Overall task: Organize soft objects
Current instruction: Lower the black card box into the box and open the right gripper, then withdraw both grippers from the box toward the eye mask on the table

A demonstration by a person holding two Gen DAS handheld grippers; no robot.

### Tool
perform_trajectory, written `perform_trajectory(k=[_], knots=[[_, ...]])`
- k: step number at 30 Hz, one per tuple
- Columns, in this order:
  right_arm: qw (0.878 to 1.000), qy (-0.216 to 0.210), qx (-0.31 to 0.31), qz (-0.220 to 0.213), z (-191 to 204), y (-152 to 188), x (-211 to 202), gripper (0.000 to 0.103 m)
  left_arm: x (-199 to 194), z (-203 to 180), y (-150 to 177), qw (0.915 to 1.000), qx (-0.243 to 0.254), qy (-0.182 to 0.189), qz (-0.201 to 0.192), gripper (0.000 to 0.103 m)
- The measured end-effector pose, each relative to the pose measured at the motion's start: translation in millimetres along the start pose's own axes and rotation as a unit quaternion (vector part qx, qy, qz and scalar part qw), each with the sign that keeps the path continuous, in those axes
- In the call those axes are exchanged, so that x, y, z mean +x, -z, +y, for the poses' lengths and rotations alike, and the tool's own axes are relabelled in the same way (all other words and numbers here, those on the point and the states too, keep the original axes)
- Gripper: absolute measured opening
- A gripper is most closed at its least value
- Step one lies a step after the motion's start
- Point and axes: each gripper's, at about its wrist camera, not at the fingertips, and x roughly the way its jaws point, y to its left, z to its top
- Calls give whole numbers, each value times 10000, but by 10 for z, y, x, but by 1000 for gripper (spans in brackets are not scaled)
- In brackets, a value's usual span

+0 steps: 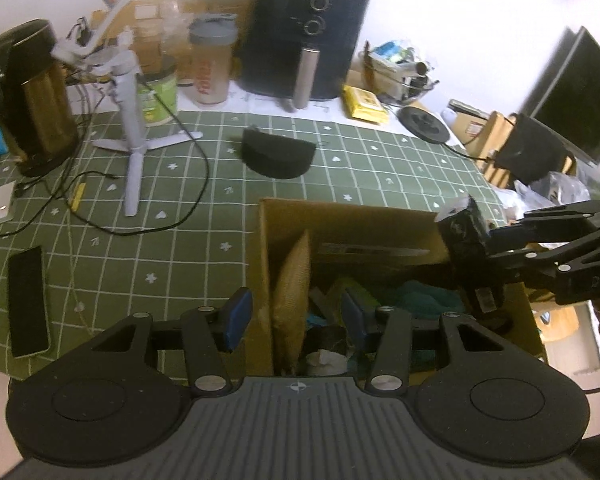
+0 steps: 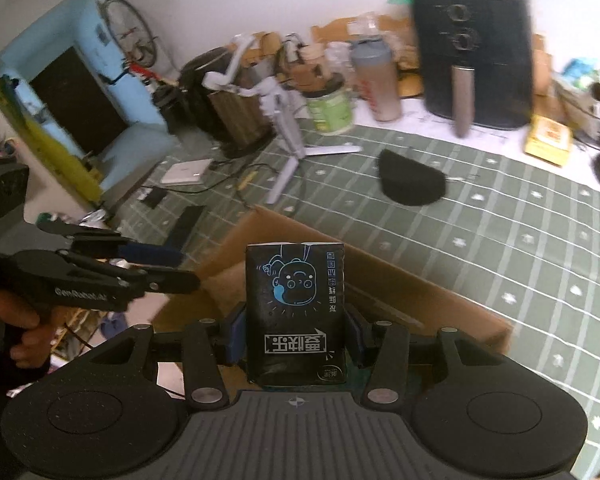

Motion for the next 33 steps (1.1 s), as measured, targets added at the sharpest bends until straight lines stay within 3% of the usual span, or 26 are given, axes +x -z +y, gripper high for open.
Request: perform_trajectory(k=[1, 3, 6, 12, 20, 33], knots=[[10000, -70, -6, -11, 21, -24, 27, 53, -9, 15, 3, 10000, -30, -25, -1, 48], [9999, -120, -47, -9, 54, -50, 77, 68, -26, 37, 7, 9999, -78, -67, -5, 48], [9999, -9, -119, -26, 61, -46, 93, 79, -49, 58, -2, 9999, -113, -110, -40, 48], [9998, 180, -47, -122, -61, 10, -29, 94, -28, 25, -68, 9999, -63, -104, -63, 48], [9967, 751, 137, -258, -278, 126, -256, 97, 66, -91, -233, 9997, 228, -27, -96, 48], [9907, 1179, 484, -484, -622, 203, -467, 97, 172, -198, -413, 9984, 566, 42, -78, 48]])
